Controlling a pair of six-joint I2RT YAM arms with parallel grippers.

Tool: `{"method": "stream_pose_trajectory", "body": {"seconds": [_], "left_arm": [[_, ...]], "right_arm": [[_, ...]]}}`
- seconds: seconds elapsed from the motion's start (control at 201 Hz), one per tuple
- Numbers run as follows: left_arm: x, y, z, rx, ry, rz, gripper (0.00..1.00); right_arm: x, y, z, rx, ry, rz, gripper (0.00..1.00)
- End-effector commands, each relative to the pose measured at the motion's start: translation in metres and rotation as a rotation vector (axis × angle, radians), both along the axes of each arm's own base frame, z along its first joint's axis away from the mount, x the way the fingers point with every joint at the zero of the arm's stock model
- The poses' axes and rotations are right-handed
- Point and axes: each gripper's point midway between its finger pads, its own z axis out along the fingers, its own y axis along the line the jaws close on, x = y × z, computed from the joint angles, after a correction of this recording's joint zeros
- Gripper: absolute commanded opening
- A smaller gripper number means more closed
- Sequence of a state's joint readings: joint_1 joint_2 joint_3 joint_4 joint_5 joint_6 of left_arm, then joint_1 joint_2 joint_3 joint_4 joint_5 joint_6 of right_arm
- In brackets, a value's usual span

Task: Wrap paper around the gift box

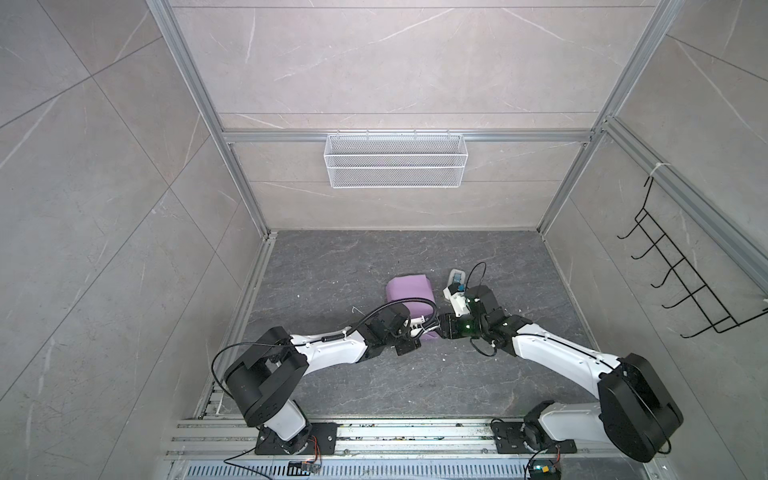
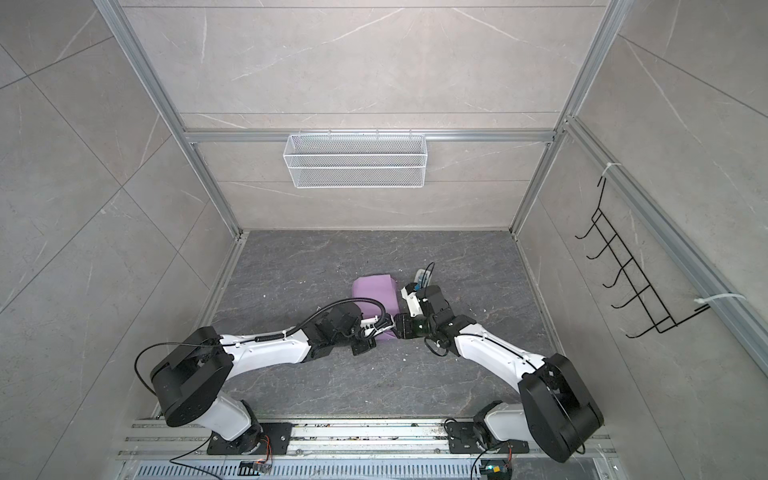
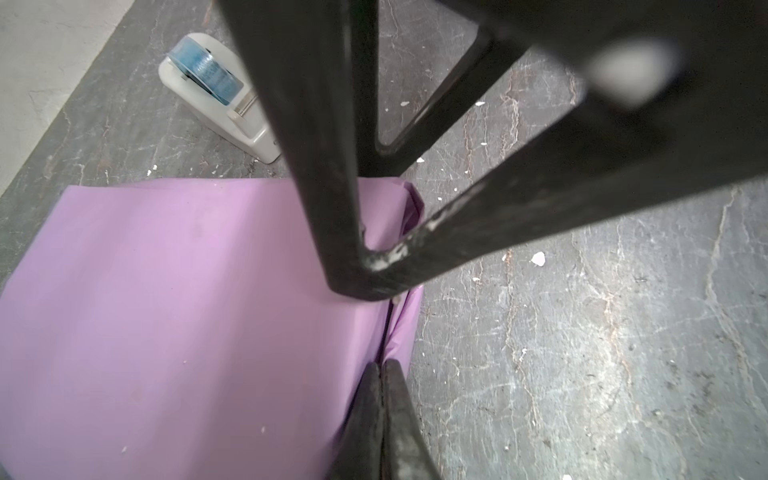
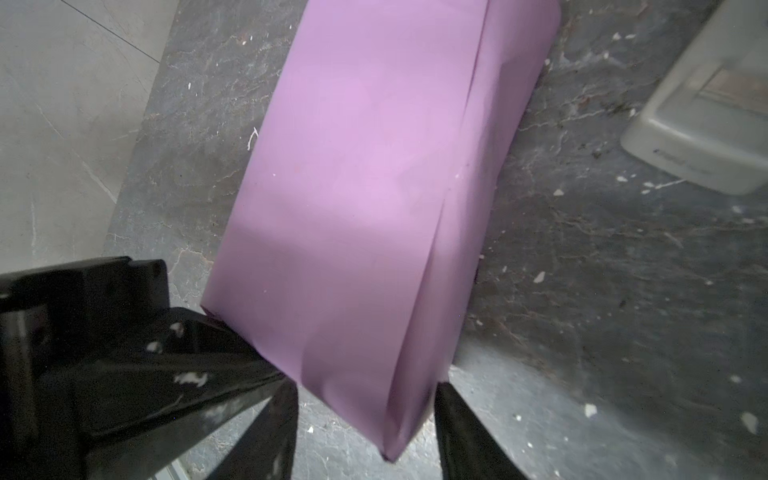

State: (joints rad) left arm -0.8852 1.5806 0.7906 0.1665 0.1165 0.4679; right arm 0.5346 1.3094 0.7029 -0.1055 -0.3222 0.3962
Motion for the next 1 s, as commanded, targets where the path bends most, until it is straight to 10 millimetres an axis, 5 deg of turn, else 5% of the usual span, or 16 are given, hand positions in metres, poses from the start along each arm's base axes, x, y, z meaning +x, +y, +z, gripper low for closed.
{"method": "stream_pose_trajectory", "body": {"seconds": [0.0,0.224,0.393,0.642,0.991], "left_arm": [[0.003,-0.005,0.023,-0.079,-0.04,-0.014,0.0],[0.002,-0.002,0.021,-0.087,-0.029,-0.011,0.0],[0.0,0.0,0.018,-0.087,-0.018,-0.011,0.0],[-0.001,-0.001,0.016,-0.092,-0.007,-0.016,0.0],[-0.004,-0.003,0.013,-0.092,0.008,-0.034,0.0]], "right_arm": [[-0.011,-0.013,-0.007,-0.065,-0.031,0.015,0.67],[-0.024,-0.021,-0.023,-0.037,-0.107,0.013,0.81],[-0.033,-0.007,-0.041,-0.035,-0.154,0.034,0.85],[-0.026,0.006,-0.071,-0.086,-0.203,0.005,0.84],[-0.007,0.008,-0.089,-0.067,-0.276,-0.061,0.79]]}}
